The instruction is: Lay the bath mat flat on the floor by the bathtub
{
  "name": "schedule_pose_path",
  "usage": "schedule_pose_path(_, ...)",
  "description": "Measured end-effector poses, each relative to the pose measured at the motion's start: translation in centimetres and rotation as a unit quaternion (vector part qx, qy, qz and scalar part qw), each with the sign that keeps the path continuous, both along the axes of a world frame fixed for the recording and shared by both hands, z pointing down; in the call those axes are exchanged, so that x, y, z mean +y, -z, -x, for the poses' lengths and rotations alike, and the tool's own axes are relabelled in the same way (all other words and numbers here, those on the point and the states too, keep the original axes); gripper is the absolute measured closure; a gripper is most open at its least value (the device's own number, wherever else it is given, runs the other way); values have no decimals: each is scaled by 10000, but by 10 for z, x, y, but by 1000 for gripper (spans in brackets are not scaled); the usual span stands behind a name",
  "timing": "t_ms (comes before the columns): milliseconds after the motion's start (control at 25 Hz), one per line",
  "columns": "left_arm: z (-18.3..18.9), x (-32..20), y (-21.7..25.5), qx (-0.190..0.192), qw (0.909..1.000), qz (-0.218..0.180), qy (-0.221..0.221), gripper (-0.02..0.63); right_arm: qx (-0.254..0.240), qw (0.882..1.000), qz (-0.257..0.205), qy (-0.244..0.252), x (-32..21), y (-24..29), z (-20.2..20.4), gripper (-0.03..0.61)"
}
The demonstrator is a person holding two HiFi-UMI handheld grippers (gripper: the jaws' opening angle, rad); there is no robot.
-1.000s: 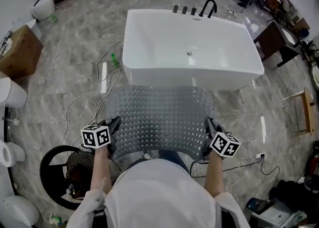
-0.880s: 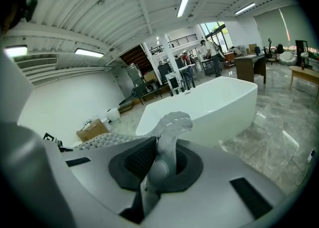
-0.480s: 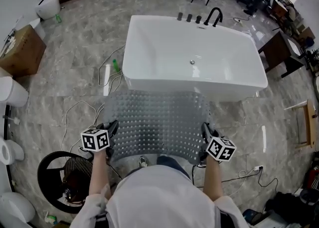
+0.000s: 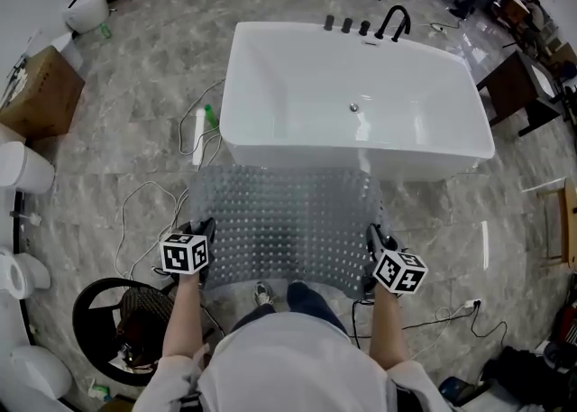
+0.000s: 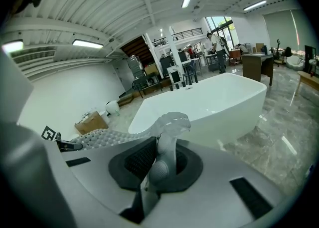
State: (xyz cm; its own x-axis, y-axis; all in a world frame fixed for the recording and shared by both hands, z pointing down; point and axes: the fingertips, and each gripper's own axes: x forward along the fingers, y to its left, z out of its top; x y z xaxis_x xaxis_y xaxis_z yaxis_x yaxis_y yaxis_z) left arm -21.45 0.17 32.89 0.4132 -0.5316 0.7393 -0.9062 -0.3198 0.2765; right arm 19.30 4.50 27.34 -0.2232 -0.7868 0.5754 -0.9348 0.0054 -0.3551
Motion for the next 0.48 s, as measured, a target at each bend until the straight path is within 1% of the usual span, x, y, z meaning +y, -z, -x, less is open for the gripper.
schedule_pose_path(120, -5, -10, -12, -244, 9997, 3, -14, 571, -13, 10000, 37, -17, -7, -8, -4, 537)
schedule_pose_path(200, -8, -16, -20, -333, 9994, 35, -34, 571, -14, 10000, 79, -16, -12, -13, -6, 537)
schedule_pose_path(480, -13, -28, -53, -411, 9989, 227, -21, 571, 296, 9992, 252, 35, -29, -44, -18, 537)
